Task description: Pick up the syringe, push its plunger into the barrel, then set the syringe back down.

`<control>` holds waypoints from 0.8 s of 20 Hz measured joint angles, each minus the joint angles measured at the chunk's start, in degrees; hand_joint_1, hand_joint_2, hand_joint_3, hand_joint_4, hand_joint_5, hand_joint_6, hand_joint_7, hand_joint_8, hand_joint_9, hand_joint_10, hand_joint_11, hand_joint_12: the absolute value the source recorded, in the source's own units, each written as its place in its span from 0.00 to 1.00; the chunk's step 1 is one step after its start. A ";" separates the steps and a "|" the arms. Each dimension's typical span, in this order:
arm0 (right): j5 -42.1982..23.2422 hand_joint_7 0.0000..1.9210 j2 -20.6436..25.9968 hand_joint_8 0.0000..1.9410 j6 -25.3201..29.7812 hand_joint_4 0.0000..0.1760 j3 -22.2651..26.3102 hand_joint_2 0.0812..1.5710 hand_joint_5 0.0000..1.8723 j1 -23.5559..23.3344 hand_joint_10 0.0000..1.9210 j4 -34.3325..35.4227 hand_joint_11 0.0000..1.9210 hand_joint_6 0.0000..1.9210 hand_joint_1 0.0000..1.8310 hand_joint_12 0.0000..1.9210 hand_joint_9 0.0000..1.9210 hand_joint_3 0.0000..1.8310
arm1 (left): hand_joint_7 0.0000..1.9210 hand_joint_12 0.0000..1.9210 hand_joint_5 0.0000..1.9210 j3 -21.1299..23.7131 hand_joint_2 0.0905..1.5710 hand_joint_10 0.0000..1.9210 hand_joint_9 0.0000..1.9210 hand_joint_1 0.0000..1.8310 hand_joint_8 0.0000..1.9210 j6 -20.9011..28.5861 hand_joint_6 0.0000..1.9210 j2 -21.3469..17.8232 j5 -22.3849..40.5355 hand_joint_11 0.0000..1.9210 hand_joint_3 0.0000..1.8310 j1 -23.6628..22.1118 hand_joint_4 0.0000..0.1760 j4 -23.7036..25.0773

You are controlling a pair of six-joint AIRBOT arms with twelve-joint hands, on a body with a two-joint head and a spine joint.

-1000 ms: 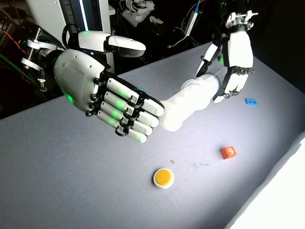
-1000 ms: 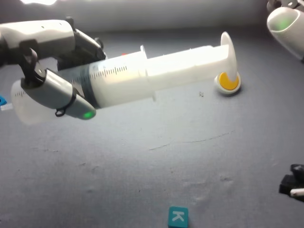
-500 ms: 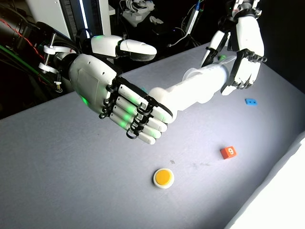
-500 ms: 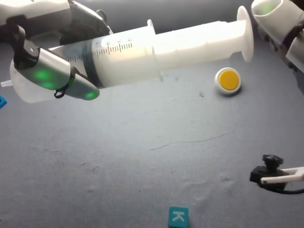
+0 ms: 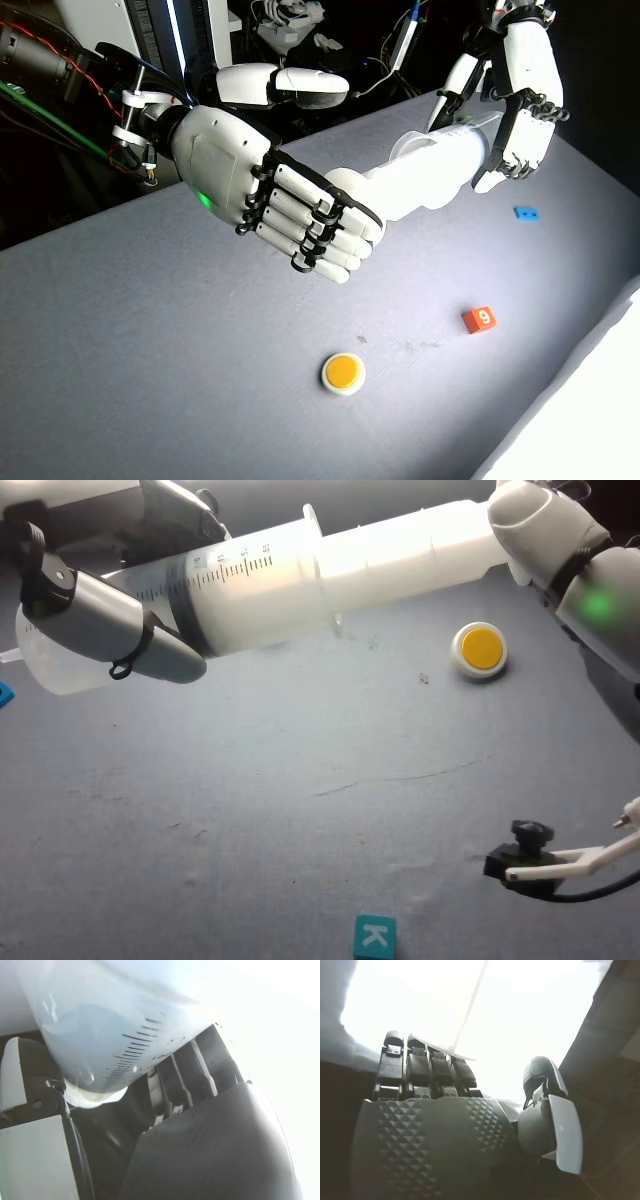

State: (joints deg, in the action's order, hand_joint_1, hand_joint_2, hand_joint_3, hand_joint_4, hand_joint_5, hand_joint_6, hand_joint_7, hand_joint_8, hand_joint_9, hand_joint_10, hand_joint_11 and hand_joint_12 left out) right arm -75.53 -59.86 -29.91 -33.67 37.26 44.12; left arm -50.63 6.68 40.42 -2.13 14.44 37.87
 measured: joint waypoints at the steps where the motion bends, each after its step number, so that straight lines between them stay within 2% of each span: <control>1: -0.24 0.00 -0.61 0.00 -0.35 0.00 0.00 0.73 0.00 -0.22 0.00 0.42 0.00 0.00 0.00 0.00 0.00 0.00 | 0.53 0.82 0.45 0.02 0.69 0.52 0.49 0.81 0.47 -0.02 0.62 -0.13 0.00 0.37 0.00 0.00 0.00 0.00; 2: -0.48 0.00 -1.25 0.00 -0.55 0.00 -0.04 0.73 0.00 -0.42 0.00 0.61 0.00 0.00 0.00 0.00 0.00 0.00 | 0.54 0.73 0.45 0.02 0.69 0.57 0.48 0.76 0.48 -0.31 0.62 -0.26 -0.04 0.38 0.00 0.00 0.00 0.07; 4: -0.72 0.00 -2.29 0.00 -1.07 0.00 -0.04 0.73 0.00 -0.98 0.00 1.27 0.00 0.00 0.00 0.00 0.00 0.00 | 0.54 0.69 0.45 0.02 0.69 0.58 0.47 0.75 0.48 -0.37 0.63 -0.37 -0.17 0.40 0.00 0.00 0.00 0.09; 7: -1.38 0.00 -4.13 0.00 -1.88 0.00 -0.26 0.73 0.00 -1.05 0.00 1.53 0.00 0.00 0.00 0.00 0.00 0.00 | 0.54 0.68 0.45 0.07 0.69 0.59 0.47 0.75 0.49 -0.61 0.63 -0.48 -0.90 0.40 0.00 0.00 0.00 0.26; 9: -2.01 0.00 -6.05 0.00 -2.40 0.00 -0.70 0.73 0.00 -1.05 0.00 2.51 0.00 0.00 0.00 0.00 0.00 0.00 | 0.53 0.68 0.45 0.07 0.70 0.59 0.47 0.75 0.45 -0.83 0.66 -0.59 -1.40 0.41 0.00 0.02 0.00 0.48; 11: -2.58 0.00 -7.72 0.00 -3.41 0.00 -0.85 0.73 0.00 -1.05 0.00 3.28 0.00 0.00 0.00 0.00 0.00 0.00 | 0.54 0.68 0.46 0.07 0.69 0.59 0.48 0.75 0.45 -1.14 0.63 -0.59 -1.97 0.42 0.00 0.02 0.00 0.68; 12: -2.82 0.00 -8.57 0.00 -3.76 0.00 -1.01 0.73 0.00 -1.40 0.00 3.96 0.00 0.00 0.00 0.00 0.00 0.00 | 0.56 0.69 0.47 0.07 0.68 0.59 0.49 0.75 0.40 -1.29 0.60 -0.61 -2.23 0.42 0.00 0.02 0.00 0.72; 13: -3.08 0.00 -9.70 0.00 -3.93 0.00 -1.33 0.73 0.00 -1.92 0.00 4.44 0.00 0.00 0.00 0.00 0.00 0.00 | 0.54 0.68 0.46 0.07 0.69 0.60 0.49 0.75 0.45 -1.29 0.62 -0.61 -2.56 0.42 0.00 0.02 0.00 0.68; 16: -4.02 0.00 -12.55 0.00 -5.31 0.00 -2.19 0.73 0.00 -2.82 0.00 4.94 0.00 0.00 0.00 0.00 0.00 0.00 | 0.54 0.68 0.45 0.07 0.69 0.59 0.48 0.75 0.45 -1.29 0.63 -0.70 -3.06 0.41 0.00 0.02 0.00 -0.24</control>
State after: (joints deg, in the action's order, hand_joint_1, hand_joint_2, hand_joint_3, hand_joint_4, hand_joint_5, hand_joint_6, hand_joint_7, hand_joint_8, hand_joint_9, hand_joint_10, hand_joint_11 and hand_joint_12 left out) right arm -79.55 -72.40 -35.22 -35.86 34.44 49.06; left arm -50.57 5.39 39.72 -5.19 14.46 37.63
